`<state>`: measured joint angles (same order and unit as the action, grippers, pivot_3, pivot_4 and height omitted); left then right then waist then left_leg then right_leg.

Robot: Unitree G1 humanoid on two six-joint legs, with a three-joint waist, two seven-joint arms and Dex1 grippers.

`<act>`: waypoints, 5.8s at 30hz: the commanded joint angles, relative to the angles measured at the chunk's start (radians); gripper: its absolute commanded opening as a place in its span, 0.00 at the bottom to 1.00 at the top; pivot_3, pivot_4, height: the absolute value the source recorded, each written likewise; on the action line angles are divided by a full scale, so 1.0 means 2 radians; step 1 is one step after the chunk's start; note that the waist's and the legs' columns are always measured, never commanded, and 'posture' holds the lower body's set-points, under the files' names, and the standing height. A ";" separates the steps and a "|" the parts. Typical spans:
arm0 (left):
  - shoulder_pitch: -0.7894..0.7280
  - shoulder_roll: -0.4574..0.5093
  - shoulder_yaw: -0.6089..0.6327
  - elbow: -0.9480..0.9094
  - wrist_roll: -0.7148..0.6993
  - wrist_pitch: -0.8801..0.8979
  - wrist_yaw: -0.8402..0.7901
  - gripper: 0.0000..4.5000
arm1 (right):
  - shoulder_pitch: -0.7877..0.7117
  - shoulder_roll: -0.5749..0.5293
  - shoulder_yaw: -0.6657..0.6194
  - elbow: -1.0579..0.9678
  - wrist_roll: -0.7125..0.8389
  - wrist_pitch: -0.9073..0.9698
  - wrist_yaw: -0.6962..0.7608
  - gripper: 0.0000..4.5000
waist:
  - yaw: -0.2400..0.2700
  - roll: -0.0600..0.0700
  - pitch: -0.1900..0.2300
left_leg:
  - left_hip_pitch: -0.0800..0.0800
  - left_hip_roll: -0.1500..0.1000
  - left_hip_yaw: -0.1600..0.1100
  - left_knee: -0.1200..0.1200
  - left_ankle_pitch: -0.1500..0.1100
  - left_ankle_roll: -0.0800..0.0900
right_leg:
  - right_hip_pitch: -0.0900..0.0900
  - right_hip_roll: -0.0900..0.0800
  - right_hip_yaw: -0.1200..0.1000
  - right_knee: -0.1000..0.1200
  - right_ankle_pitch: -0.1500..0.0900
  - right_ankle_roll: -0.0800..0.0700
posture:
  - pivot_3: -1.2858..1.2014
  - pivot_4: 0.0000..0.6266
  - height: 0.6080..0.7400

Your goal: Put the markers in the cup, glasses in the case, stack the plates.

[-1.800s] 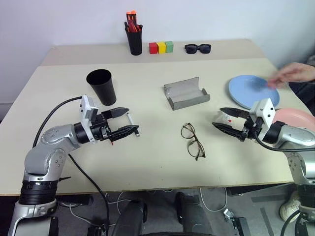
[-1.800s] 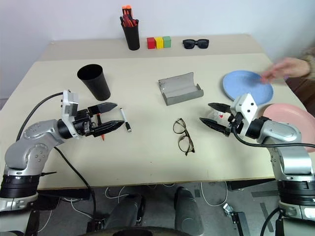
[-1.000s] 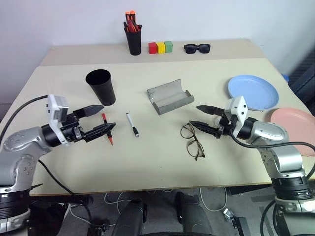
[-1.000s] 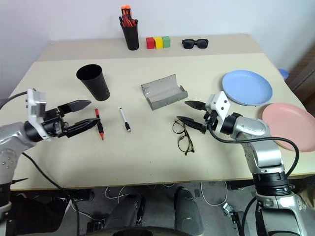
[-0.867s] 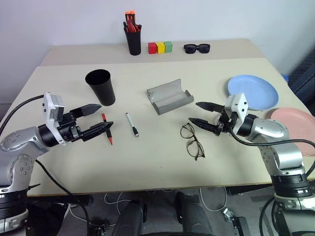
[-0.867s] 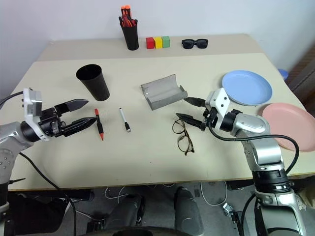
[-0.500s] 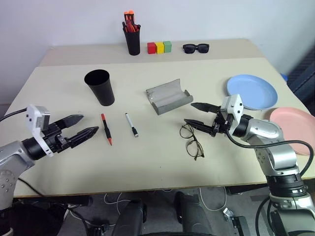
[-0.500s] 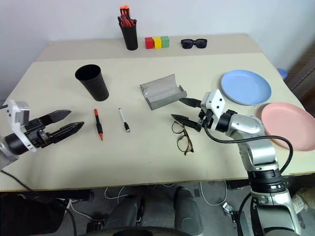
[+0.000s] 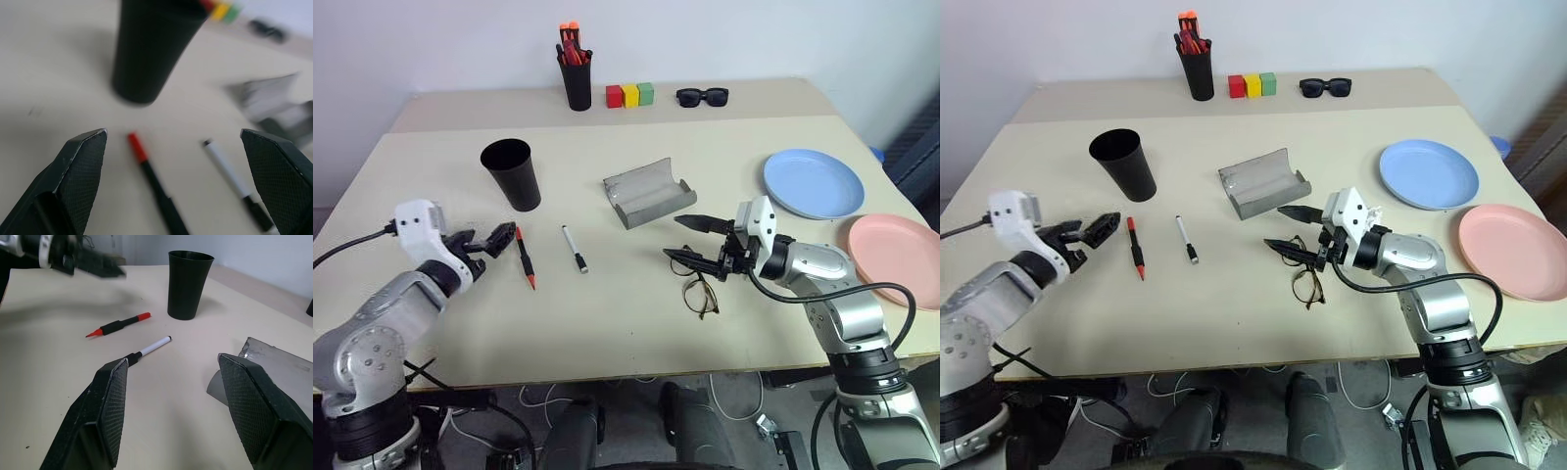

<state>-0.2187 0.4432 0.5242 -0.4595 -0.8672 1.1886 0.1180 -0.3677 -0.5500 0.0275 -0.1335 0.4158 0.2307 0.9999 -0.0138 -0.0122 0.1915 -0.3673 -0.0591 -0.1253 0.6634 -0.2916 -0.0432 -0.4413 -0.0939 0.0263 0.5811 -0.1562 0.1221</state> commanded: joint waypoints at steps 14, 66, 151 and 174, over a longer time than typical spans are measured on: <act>-0.106 -0.136 0.042 -0.003 0.047 0.213 0.105 1.00 | 0.001 0.003 -0.010 -0.033 0.008 0.000 -0.018 0.66 | 0.000 0.000 0.000 | 0.000 0.000 0.000 0.000 0.000 0.000 | 0.000 0.000 0.000 0.000 0.000 0.000 | 0.52 0.24 1.00; -0.121 0.006 -0.138 0.051 0.255 -0.307 -0.228 0.00 | -0.035 0.004 -0.030 0.013 0.040 0.049 -0.031 0.98 | 0.003 -0.001 0.000 | 0.002 0.000 0.000 0.000 0.000 -0.001 | 0.003 0.000 0.000 -0.001 -0.001 -0.001 | 0.52 0.24 1.00; -0.225 -0.247 -0.101 0.106 0.224 0.213 0.112 0.99 | -0.017 0.012 -0.033 -0.007 0.044 0.053 -0.051 1.00 | 0.000 -0.001 0.001 | 0.005 0.000 0.000 -0.001 -0.001 0.000 | 0.006 0.000 0.000 -0.002 -0.001 0.001 | 0.52 0.24 1.00; -0.241 -0.261 -0.090 0.141 0.244 0.213 0.105 0.01 | -0.023 0.015 -0.025 -0.006 0.034 0.044 -0.057 1.00 | 0.003 0.000 0.000 | 0.006 -0.001 0.000 -0.001 -0.001 0.000 | 0.006 0.000 0.000 -0.002 -0.001 0.002 | 0.52 0.24 1.00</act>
<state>-0.7062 -0.0666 0.3592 -0.1987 -0.3773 1.6016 0.3430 -0.3960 -0.5273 -0.0154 -0.1125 0.4850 0.3392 0.8878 -0.0082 -0.0128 0.1923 -0.3561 -0.0606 -0.1262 0.6616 -0.2927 -0.0432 -0.4285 -0.0945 0.0262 0.5776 -0.1585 0.1256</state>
